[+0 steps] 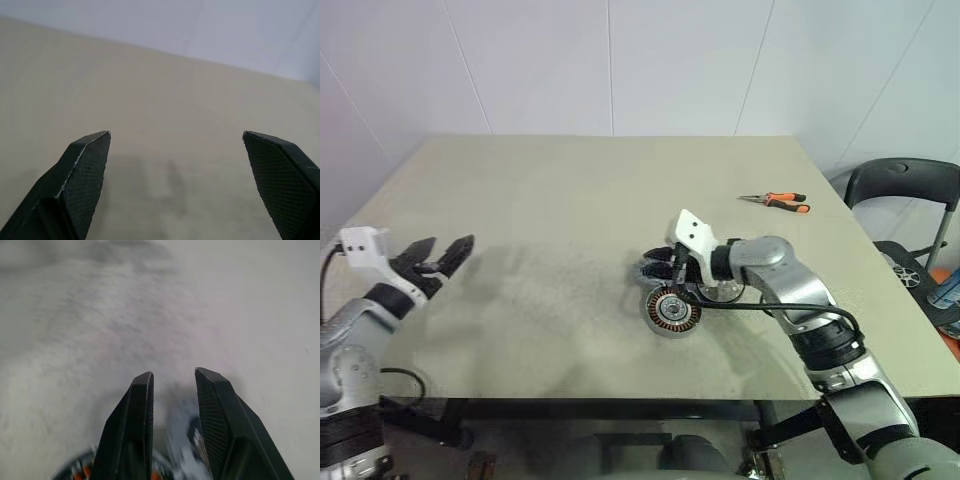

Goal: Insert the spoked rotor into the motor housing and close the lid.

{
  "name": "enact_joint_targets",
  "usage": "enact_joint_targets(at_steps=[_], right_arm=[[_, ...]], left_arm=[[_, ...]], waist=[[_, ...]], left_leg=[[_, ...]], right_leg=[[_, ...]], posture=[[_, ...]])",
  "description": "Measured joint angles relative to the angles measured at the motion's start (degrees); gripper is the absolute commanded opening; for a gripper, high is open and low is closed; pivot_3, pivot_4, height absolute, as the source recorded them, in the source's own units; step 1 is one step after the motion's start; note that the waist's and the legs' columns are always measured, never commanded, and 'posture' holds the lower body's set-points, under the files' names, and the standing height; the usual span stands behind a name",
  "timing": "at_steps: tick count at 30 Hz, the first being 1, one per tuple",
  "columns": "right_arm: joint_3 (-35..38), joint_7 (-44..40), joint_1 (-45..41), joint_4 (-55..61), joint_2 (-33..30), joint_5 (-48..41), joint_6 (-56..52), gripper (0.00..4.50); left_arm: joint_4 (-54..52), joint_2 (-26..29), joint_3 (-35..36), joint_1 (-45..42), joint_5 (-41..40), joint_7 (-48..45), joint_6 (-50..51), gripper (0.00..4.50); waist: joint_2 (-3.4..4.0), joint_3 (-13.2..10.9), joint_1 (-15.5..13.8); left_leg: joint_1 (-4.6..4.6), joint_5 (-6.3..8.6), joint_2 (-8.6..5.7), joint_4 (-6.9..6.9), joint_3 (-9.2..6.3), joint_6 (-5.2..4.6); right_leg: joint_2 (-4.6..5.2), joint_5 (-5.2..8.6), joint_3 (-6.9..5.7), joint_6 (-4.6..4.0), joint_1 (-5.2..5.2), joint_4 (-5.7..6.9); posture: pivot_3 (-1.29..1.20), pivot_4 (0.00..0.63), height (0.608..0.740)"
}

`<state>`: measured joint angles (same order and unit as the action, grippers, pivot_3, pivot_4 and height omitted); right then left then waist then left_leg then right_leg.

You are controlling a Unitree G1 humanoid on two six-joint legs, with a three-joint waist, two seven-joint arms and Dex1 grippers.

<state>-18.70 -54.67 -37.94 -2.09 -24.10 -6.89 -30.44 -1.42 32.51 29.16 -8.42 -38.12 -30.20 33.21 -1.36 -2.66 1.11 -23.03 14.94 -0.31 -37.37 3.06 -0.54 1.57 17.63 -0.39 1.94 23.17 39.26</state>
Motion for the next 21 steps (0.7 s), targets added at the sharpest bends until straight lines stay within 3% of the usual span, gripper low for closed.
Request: enact_joint_targets(at_steps=[5, 13, 17, 21], right_arm=[[-2.3, -4.7, -1.0, -3.3, -3.1, 1.0, 1.5, 1.37], [-2.4, -26.0, 1.3, 3.8, -25.5, -1.4, 5.0, 1.37], [-2.4, -30.3, 1.8, 5.7, -27.9, -1.1, 9.6, 1.37], [-3.5, -30.1, 2.6, 5.7, -27.9, 2.4, 17.6, 1.37]], left_arm=[[-3.8, -3.7, -5.1, -0.3, 0.0, 1.2, 1.2, 4.50], [-6.6, -4.7, -5.7, 1.3, -0.6, 2.3, 2.7, 4.50], [-6.5, -4.7, -5.9, 1.0, -0.7, 2.3, 2.7, 4.50], [-6.0, -5.2, -6.1, 0.2, -0.6, 2.7, 2.7, 4.50]], waist=[[-0.08, 0.1, -0.4], [-0.04, 0.0, -0.3], [-0.05, 0.0, -0.3], [-0.05, 0.0, -0.5]], left_leg=[[-0.04, 0.01, -0.02, -0.04, -0.01, -0.02], [0.06, 0.01, 0.04, -0.02, -0.03, -0.03], [0.66, 0.02, 0.08, 0.01, -0.02, -0.02], [0.66, 0.02, 0.08, -0.10, -0.01, -0.02]], right_leg=[[0.02, 0.00, -0.01, 0.00, -0.01, -0.01], [-0.05, 0.01, -0.01, -0.01, -0.06, -0.03], [-0.06, 0.03, -0.02, -0.04, -0.66, -0.07], [-0.03, 0.02, -0.02, -0.03, -0.72, -0.07]], posture=[[0.00, 0.000, 0.740], [0.00, 0.000, 0.740], [0.00, 0.000, 0.740], [0.00, 0.000, 0.740]])
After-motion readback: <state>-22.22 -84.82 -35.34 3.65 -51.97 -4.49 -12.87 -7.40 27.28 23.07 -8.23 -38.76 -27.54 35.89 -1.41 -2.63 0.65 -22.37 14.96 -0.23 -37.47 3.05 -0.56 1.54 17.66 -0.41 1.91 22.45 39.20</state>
